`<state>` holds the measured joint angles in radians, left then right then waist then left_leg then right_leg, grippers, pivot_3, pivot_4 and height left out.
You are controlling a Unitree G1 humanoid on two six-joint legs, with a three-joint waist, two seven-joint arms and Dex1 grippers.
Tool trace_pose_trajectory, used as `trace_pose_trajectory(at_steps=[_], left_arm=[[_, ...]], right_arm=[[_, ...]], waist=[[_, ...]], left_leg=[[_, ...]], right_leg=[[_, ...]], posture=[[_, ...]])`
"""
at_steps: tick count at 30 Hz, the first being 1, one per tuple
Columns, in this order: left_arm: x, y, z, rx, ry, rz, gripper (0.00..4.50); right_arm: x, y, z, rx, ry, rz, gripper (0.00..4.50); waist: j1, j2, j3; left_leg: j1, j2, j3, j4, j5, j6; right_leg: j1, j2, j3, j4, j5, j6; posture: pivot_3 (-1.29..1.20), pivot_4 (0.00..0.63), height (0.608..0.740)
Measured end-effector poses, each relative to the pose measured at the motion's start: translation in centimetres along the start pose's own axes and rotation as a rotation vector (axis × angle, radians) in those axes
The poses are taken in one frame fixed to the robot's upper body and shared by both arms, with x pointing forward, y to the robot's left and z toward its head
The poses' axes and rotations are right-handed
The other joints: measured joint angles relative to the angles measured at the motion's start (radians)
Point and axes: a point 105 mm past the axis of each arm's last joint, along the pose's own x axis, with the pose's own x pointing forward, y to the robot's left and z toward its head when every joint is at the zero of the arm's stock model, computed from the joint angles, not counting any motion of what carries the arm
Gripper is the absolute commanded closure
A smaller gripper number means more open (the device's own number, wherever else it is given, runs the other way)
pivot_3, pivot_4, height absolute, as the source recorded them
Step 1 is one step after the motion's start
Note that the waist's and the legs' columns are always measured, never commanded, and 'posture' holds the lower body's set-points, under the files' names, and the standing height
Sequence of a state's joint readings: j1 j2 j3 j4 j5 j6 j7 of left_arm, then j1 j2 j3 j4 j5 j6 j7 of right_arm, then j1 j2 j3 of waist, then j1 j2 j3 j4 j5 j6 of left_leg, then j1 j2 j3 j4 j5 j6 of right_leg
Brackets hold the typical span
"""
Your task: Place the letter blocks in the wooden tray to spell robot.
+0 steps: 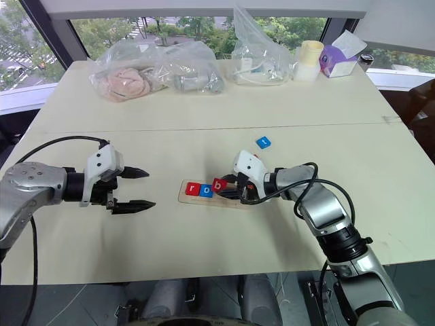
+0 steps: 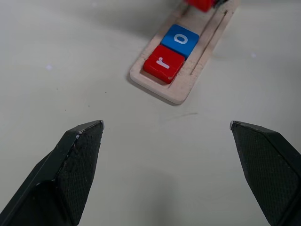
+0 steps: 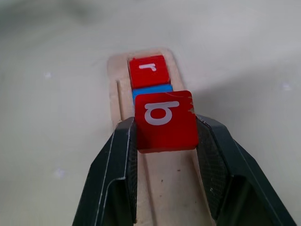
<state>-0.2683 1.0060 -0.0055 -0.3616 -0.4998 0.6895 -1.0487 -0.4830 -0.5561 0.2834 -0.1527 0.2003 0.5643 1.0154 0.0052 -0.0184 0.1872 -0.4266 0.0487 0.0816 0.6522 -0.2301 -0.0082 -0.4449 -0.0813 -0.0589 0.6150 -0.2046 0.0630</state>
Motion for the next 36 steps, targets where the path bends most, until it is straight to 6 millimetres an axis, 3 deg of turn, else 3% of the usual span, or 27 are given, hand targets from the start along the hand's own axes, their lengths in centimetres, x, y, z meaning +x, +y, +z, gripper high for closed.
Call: trace_pose_trajectory(at_steps=[17, 23, 24, 27, 31, 34, 36], left_arm=[[0.4, -0.6, -0.4, -0.005, 0.011, 0.018, 0.00], [0.5, -0.5, -0.4, -0.006, 0.007, 0.020, 0.00], [0.5, -0.5, -0.4, -0.005, 0.006, 0.020, 0.00], [0.6, -0.5, -0.2, -0.004, -0.001, 0.020, 0.00], [0.6, -0.5, -0.2, 0.001, -0.004, 0.023, 0.00], [0.7, -0.3, -0.1, 0.004, -0.016, 0.030, 0.00], [0.9, -0.2, 0.1, 0.002, -0.034, 0.034, 0.00]], right_arm=[[0.8, 0.2, -1.2, -0.040, 0.040, 0.036, 3.34], [0.8, 0.1, -1.4, -0.043, 0.045, 0.033, 0.35], [0.8, 0.1, -1.3, -0.042, 0.045, 0.031, 0.02], [1.0, 0.0, -0.8, -0.033, 0.014, 0.020, 0.02], [0.9, -1.1, 1.4, -0.037, -0.082, -0.038, 0.02], [0.0, -3.1, 3.2, -0.038, -0.152, -0.134, 0.02], [-1.2, -5.2, 3.3, -0.011, -0.167, -0.242, 0.02]], waist=[[0.005, 0.000, 0.000], [0.005, 0.000, 0.000], [0.005, 0.000, 0.000], [0.005, 0.000, 0.000], [0.004, 0.000, 0.000], [0.004, 0.000, 0.000], [0.008, 0.000, 0.000]], left_leg=[[0.001, 0.001, -0.001, 0.000, 0.000, 0.000], [0.001, 0.001, -0.001, 0.000, 0.000, 0.000], [0.001, 0.001, -0.001, 0.000, 0.000, 0.000], [0.001, 0.001, -0.001, 0.000, 0.000, 0.000], [0.001, 0.001, -0.001, 0.000, 0.000, 0.000], [0.001, 0.001, -0.001, 0.001, 0.000, 0.000], [0.001, 0.000, -0.001, 0.001, 0.000, 0.000]], right_leg=[[0.000, 0.001, 0.000, 0.002, 0.000, 0.000], [0.000, 0.001, 0.000, 0.002, 0.000, 0.000], [0.000, 0.001, 0.000, 0.002, 0.000, 0.000], [0.000, 0.001, 0.000, 0.002, 0.000, 0.000], [0.000, 0.001, 0.000, 0.002, 0.000, 0.000], [0.000, 0.001, 0.000, 0.003, 0.000, 0.000], [0.001, 0.001, 0.000, 0.002, 0.000, 0.000]], posture=[[0.00, 0.150, 0.739], [0.00, 0.150, 0.739], [0.00, 0.150, 0.739], [0.00, 0.150, 0.739], [0.00, 0.150, 0.739], [0.00, 0.150, 0.739], [0.00, 0.150, 0.739]])
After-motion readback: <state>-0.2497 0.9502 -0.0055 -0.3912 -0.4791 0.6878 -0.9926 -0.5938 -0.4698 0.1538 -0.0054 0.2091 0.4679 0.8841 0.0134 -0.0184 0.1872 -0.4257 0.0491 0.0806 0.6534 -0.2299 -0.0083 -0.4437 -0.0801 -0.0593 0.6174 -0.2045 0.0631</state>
